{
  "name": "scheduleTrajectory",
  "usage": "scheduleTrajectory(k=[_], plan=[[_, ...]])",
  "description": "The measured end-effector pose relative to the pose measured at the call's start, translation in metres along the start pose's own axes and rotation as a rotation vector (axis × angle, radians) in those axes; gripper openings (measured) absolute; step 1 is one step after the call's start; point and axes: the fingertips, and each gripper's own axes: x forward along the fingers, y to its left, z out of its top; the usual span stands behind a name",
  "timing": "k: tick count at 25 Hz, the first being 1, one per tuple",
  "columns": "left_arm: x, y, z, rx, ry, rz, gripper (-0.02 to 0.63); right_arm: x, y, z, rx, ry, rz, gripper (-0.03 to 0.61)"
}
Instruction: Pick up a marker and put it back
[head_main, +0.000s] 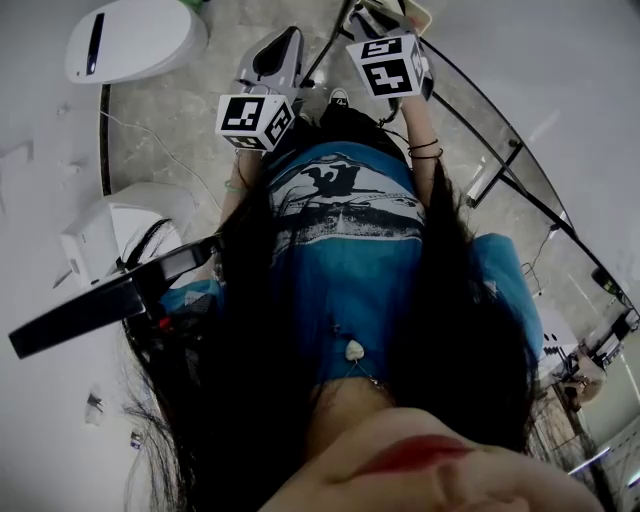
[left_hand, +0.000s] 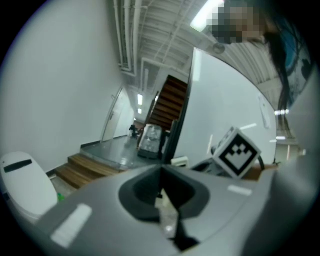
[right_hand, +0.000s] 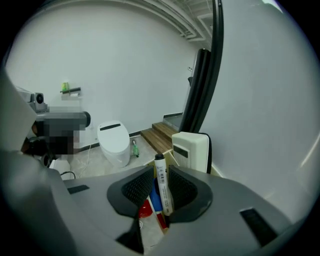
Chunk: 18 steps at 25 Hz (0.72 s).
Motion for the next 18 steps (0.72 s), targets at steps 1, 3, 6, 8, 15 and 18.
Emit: scheduleTrajectory(k=[1,3,6,8,15,18], plan=[[-0.001,0.001,0.000,-0.002,-0.001,0.004,0.002,0.001,-0.001,-0.002,-0.007,0.012,-0.007,0.084],[-0.001,0.003,0.000,-0.007,-0.003,0.010,0.002,0.004,-0.003,-0.004,-0.016,0.018,-0.020,0.084],[-0.001,0.002,0.000,-0.010,-0.005,0.006,0.002,0.006,-0.003,-0.004,-0.033,0.025,-0.028,0.083],[0.000,0.000,-0.001,-0.009,-0.003,-0.002,0.002,0.005,-0.003,-0.004,-0.048,0.035,-0.036,0.080],[0.003,-0.009,-0.003,-0.002,0.003,-0.031,0.002,-0.010,-0.012,0.005,0.026,-0.072,-0.052,0.075],[0.003,-0.010,-0.005,-0.004,0.007,-0.034,0.002,-0.034,-0.019,0.028,0.080,-0.194,-0.046,0.074]])
